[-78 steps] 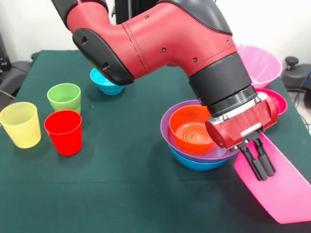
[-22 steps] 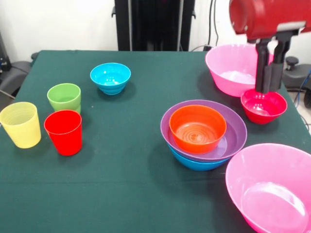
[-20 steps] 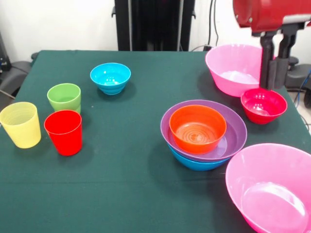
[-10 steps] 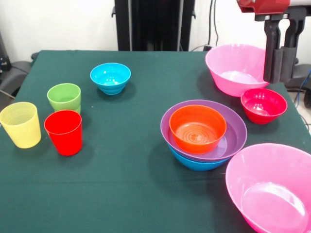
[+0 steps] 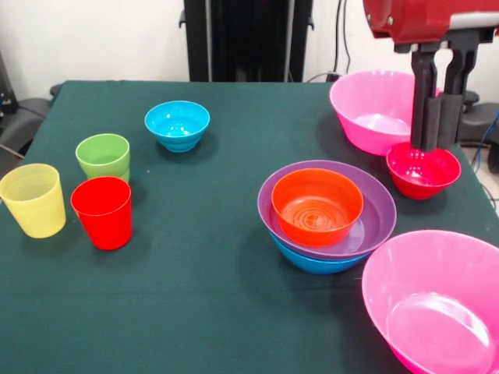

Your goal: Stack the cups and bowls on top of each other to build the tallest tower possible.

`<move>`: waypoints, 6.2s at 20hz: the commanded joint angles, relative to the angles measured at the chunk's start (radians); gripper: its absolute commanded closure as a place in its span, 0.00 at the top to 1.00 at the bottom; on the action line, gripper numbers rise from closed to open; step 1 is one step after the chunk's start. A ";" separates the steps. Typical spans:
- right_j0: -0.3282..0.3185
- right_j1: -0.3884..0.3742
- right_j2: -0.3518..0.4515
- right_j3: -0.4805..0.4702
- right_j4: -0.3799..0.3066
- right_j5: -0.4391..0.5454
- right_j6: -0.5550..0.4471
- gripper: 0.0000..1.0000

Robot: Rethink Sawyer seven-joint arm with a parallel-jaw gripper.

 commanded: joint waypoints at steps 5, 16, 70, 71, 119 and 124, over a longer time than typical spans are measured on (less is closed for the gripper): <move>0.027 0.112 -0.045 -0.053 -0.007 0.145 -0.025 0.00; 0.031 0.209 -0.026 -0.180 -0.022 0.234 -0.084 0.00; 0.043 0.259 -0.001 -0.210 -0.029 0.150 -0.168 1.00; 0.039 0.259 0.001 -0.196 -0.028 0.127 -0.171 1.00; 0.060 0.367 0.074 -0.514 -0.176 0.316 -0.505 1.00; 0.058 0.373 0.080 -0.512 -0.191 0.309 -0.508 1.00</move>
